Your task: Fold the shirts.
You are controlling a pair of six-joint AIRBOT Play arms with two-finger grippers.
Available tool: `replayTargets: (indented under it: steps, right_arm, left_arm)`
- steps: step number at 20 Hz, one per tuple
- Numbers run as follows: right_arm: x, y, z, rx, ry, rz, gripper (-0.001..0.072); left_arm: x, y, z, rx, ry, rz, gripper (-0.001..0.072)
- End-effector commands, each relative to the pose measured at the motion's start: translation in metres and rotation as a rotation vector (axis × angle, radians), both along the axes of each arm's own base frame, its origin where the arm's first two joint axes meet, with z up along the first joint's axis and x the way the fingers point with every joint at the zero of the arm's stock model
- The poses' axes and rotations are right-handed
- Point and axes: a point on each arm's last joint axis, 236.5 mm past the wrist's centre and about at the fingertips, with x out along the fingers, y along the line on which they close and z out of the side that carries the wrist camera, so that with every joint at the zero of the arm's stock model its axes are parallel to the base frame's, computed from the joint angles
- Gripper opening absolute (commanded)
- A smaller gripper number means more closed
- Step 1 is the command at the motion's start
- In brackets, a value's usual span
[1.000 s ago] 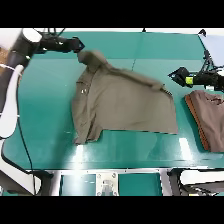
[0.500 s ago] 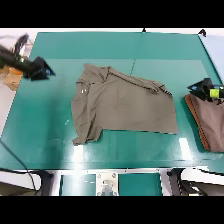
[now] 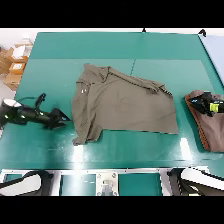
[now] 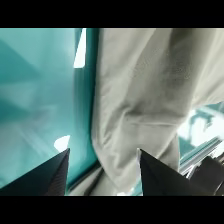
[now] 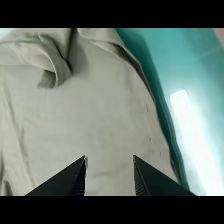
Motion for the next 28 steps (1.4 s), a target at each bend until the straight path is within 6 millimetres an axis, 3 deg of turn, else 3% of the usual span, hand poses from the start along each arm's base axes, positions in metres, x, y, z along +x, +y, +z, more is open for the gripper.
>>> replayTargets:
  steps: [1,6,7,9,10,13,15,17,19,23,28]
  right_arm:
    - [-0.004,0.011,-0.007,0.014,0.016,0.016,0.0336]
    - [0.000,0.024,-0.007,0.013,0.016,0.053,0.0336]
    - [0.000,0.025,-0.007,0.014,0.017,0.054,0.0336]
    - [-0.002,0.027,-0.007,0.021,0.021,0.062,0.0335]
    - [-0.004,0.028,-0.007,0.028,0.026,0.068,0.0335]
    - [-0.018,0.027,-0.010,0.034,0.095,0.055,0.0336]
    - [-0.042,0.011,-0.020,-0.036,0.212,0.015,0.0336]
    - [-0.081,-0.012,-0.030,-0.114,0.398,-0.073,0.0336]
    - [-0.109,-0.016,-0.037,-0.151,0.485,-0.070,0.0335]
    - [-0.134,0.018,-0.068,-0.060,0.528,0.037,0.0333]
    - [-0.132,0.066,-0.101,0.108,0.455,0.050,0.0333]
  left_arm:
    - [-0.011,-0.016,-0.027,-0.001,-0.016,0.069,0.0497]
    - [-0.003,-0.049,-0.037,0.075,-0.089,0.000,0.0496]
    - [0.000,-0.051,-0.038,0.080,-0.100,0.006,0.0387]
    - [0.003,-0.051,-0.033,0.071,-0.118,-0.006,0.0072]
    - [0.005,-0.046,-0.027,0.070,-0.129,-0.037,0.0024]
    - [0.019,-0.002,-0.008,0.123,-0.131,-0.064,0.0024]
    - [0.035,0.028,0.005,0.165,-0.159,-0.043,0.0024]
    - [0.046,0.037,0.011,0.185,-0.205,-0.045,0.0024]
    - [0.046,0.038,0.010,0.199,-0.225,-0.074,0.0024]
    - [0.047,0.050,0.003,0.264,-0.246,-0.102,0.0025]
    - [0.046,0.049,0.003,0.261,-0.248,-0.111,0.0024]
